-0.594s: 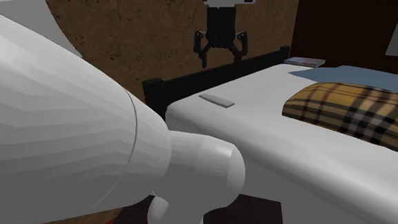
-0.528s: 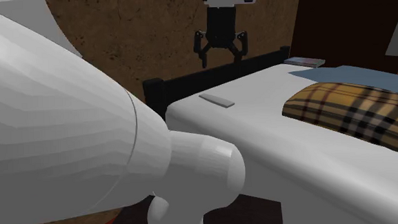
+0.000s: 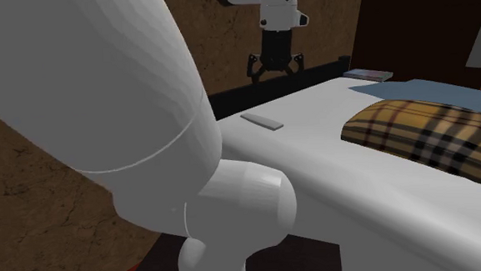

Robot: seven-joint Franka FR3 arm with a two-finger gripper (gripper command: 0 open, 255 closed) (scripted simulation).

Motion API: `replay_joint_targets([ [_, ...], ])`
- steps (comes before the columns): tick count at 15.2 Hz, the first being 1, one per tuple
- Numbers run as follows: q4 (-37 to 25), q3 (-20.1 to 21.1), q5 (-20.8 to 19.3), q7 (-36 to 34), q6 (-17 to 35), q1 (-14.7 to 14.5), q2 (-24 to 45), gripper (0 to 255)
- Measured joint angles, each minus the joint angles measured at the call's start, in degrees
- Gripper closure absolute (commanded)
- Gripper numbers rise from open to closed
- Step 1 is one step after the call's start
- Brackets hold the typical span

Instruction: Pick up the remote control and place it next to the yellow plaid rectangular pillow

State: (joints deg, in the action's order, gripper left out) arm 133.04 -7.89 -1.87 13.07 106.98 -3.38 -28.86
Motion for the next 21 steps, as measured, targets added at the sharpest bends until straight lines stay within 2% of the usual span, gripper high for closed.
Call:
replay_joint_targets([
  [8, -9.6, -2.8, 1.1, 15.6, 7.0, -3.7, 17.6, 0],
  [14, -18.9, -2.2, 3.3, 25.9, 10.9, -5.6, 31.6, 0],
  [21, -31.5, 0.3, 4.3, 36.6, 11.9, -6.4, 46.0, 0],
])
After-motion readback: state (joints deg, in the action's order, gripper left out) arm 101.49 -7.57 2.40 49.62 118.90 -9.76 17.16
